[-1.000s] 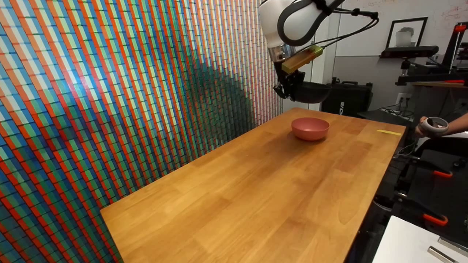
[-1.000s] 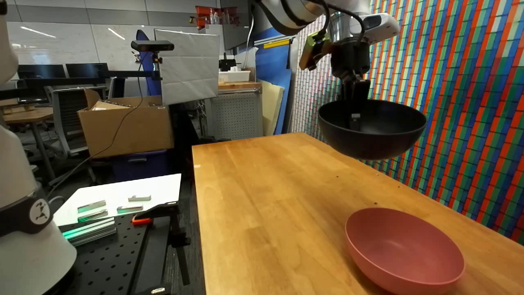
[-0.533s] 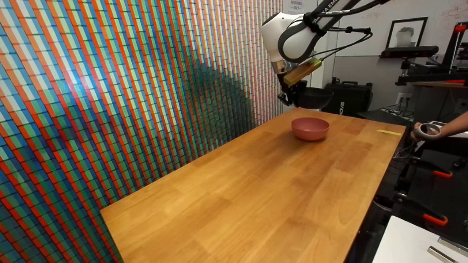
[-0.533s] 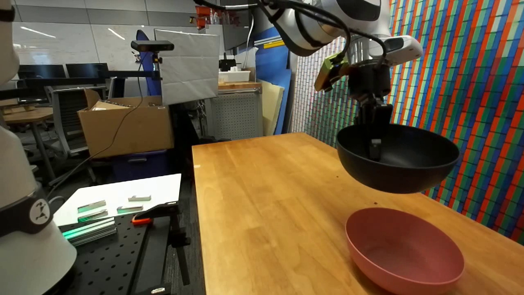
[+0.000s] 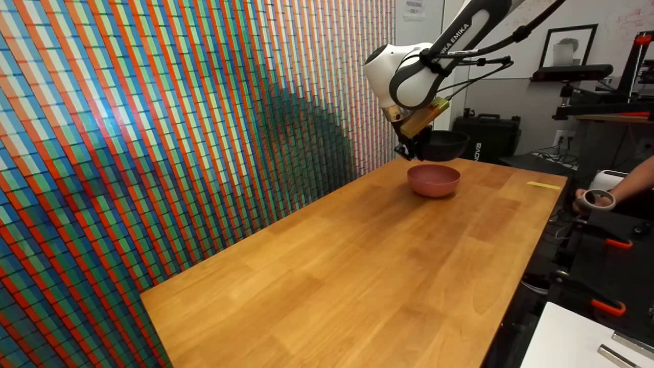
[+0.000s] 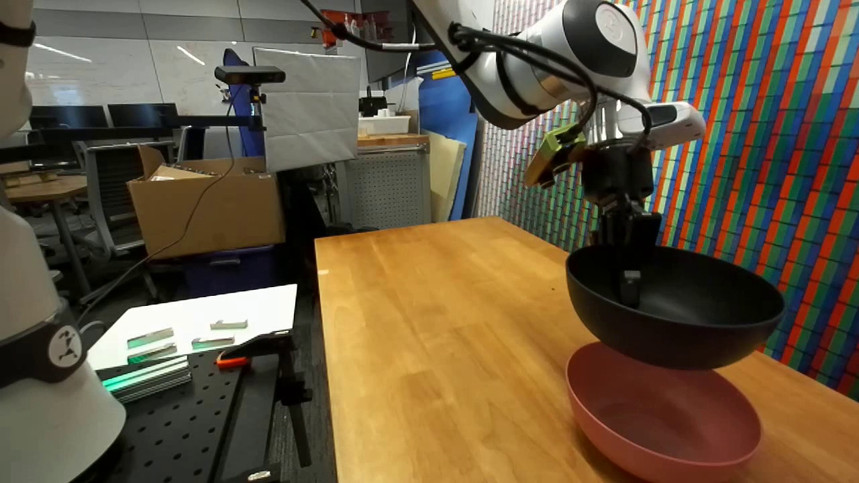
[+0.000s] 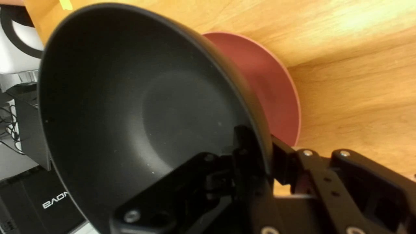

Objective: Put the black bowl on top of the pink bowl

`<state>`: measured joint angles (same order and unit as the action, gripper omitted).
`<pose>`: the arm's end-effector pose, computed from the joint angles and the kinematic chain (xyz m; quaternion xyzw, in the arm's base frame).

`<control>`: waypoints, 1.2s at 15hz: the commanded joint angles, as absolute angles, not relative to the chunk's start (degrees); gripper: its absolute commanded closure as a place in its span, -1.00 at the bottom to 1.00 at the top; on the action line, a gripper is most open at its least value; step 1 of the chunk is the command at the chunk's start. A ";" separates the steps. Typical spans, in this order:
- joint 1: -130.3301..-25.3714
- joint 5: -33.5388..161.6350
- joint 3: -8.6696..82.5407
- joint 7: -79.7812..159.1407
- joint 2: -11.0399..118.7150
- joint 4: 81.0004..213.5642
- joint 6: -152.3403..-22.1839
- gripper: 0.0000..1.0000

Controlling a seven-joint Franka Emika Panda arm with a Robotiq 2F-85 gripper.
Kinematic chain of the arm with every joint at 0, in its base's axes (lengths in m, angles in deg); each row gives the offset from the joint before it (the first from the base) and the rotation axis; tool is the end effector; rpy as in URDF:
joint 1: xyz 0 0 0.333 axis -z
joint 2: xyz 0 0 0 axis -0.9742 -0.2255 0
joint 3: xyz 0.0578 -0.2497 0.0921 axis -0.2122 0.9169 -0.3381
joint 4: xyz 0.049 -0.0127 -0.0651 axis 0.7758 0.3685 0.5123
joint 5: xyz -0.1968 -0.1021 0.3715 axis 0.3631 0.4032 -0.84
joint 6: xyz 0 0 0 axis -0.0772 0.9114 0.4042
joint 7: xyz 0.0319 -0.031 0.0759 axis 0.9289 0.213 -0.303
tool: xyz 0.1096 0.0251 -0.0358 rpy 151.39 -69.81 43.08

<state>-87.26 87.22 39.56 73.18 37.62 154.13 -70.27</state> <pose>0.6490 0.0153 0.1681 0.9559 -0.1561 -0.0369 0.2459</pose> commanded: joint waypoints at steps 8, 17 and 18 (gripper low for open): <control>-89.00 88.00 41.11 73.62 27.13 147.78 -69.07 0.86; -89.23 86.55 41.02 73.05 24.63 142.49 -68.34 -0.54; -89.13 86.17 40.84 72.78 25.20 142.52 -67.97 -0.67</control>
